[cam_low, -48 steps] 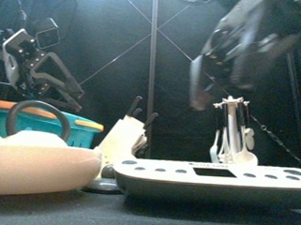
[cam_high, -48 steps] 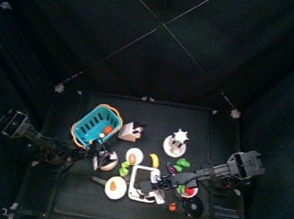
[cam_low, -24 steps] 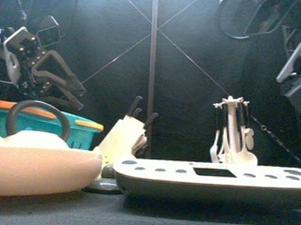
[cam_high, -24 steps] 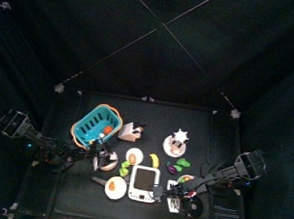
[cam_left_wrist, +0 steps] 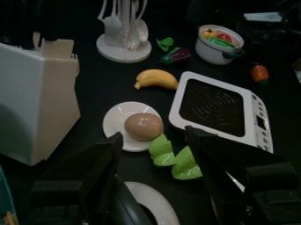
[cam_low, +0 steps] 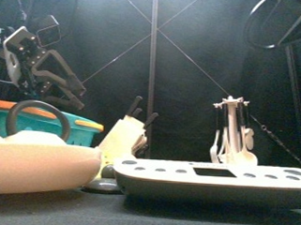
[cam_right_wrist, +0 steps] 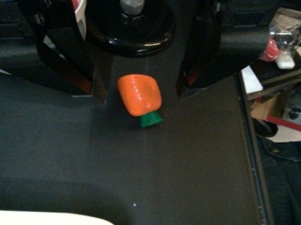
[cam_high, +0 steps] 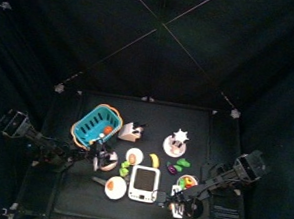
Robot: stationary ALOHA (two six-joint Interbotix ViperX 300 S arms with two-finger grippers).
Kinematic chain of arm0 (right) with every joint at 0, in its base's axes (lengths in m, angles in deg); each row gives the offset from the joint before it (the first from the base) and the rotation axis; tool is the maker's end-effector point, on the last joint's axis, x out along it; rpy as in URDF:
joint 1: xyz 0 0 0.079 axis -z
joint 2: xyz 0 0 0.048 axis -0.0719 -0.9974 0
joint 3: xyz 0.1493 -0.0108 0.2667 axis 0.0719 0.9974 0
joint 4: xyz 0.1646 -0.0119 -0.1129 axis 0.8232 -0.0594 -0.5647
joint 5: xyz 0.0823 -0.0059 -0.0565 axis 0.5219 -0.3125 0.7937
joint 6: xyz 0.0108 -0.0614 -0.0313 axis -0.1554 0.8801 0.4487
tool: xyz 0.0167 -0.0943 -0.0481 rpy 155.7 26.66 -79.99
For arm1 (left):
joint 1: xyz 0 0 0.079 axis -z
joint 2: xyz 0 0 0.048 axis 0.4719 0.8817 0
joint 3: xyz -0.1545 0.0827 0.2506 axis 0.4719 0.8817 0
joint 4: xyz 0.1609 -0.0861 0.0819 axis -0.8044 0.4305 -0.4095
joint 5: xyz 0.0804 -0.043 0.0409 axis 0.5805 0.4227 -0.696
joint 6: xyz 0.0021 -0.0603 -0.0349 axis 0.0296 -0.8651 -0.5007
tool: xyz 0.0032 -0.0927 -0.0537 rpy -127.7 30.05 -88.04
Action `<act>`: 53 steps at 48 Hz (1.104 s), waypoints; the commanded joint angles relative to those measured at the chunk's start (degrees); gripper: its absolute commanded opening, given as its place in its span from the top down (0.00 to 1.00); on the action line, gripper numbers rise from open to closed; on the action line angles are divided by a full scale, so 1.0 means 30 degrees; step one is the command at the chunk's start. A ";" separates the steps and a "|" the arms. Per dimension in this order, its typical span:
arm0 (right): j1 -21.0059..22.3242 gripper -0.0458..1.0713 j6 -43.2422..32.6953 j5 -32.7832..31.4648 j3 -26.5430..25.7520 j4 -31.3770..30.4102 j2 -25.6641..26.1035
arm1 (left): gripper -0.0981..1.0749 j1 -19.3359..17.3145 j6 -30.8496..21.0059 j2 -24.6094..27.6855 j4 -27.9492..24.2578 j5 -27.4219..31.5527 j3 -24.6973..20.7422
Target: Grab carrot top
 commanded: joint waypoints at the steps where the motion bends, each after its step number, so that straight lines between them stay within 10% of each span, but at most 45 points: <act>1: -0.0059 0.11 0.0088 0.0117 -0.0322 0.0088 -0.0176 | 0.12 -0.0059 0.0000 0.0000 -0.0088 -0.0059 -0.0439; 20: -0.0352 0.12 0.0088 0.0234 -0.0410 0.0176 -0.1318 | 0.12 -0.0059 0.0029 0.0000 -0.0088 -0.0059 -0.0439; 38: -0.0264 0.49 0.0146 0.0234 -0.0850 -0.0176 -0.1348 | 0.12 -0.0059 0.0000 0.0029 -0.0088 -0.0059 -0.0439; 53: -0.0234 0.50 0.0088 0.0176 -0.1553 -0.0937 -0.1318 | 0.12 -0.0059 0.0000 0.0000 -0.0088 -0.0059 -0.0439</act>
